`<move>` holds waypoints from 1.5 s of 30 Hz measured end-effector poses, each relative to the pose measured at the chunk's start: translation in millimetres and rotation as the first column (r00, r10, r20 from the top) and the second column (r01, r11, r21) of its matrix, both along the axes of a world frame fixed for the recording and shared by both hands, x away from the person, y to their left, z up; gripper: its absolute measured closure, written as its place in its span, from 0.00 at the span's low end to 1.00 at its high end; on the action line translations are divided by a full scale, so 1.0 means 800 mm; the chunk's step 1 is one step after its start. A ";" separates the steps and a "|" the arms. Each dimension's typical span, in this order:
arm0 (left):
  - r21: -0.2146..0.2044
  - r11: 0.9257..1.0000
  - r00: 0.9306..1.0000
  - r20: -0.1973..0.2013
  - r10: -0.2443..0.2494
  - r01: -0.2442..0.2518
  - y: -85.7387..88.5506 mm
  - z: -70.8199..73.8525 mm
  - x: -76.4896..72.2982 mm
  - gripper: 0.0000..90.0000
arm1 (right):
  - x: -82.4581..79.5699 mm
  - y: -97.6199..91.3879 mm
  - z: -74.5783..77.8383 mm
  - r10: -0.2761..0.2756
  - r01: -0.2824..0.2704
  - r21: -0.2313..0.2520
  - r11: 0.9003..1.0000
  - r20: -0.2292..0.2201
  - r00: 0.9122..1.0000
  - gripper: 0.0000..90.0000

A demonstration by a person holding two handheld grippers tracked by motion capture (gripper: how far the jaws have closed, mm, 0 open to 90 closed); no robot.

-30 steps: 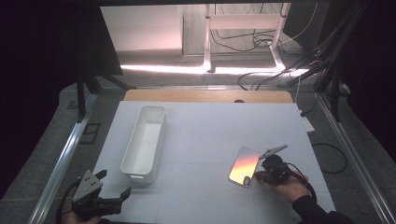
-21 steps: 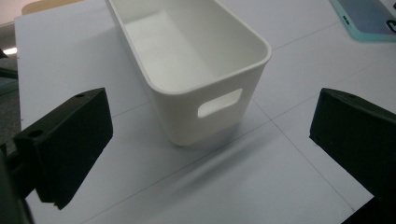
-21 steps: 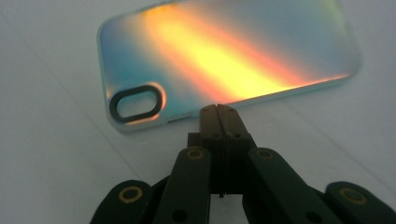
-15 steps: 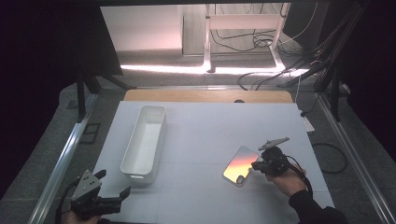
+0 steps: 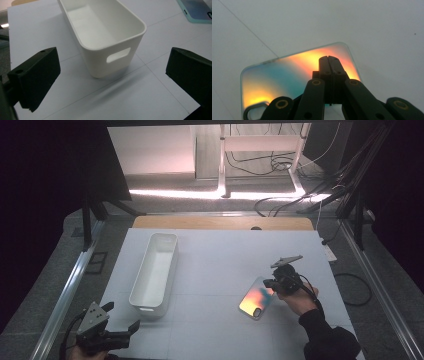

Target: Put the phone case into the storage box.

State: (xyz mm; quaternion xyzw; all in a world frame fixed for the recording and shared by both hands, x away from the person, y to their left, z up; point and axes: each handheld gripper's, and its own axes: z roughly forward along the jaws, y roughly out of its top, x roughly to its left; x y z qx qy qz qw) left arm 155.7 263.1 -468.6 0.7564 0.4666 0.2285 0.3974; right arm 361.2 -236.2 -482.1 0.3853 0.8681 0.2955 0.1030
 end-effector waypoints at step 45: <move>0.004 1.000 1.000 0.004 -0.006 0.006 -0.001 0.000 0.000 0.00 | 0.033 -0.001 -0.022 -0.031 0.028 -0.082 0.996 -0.030 0.999 1.00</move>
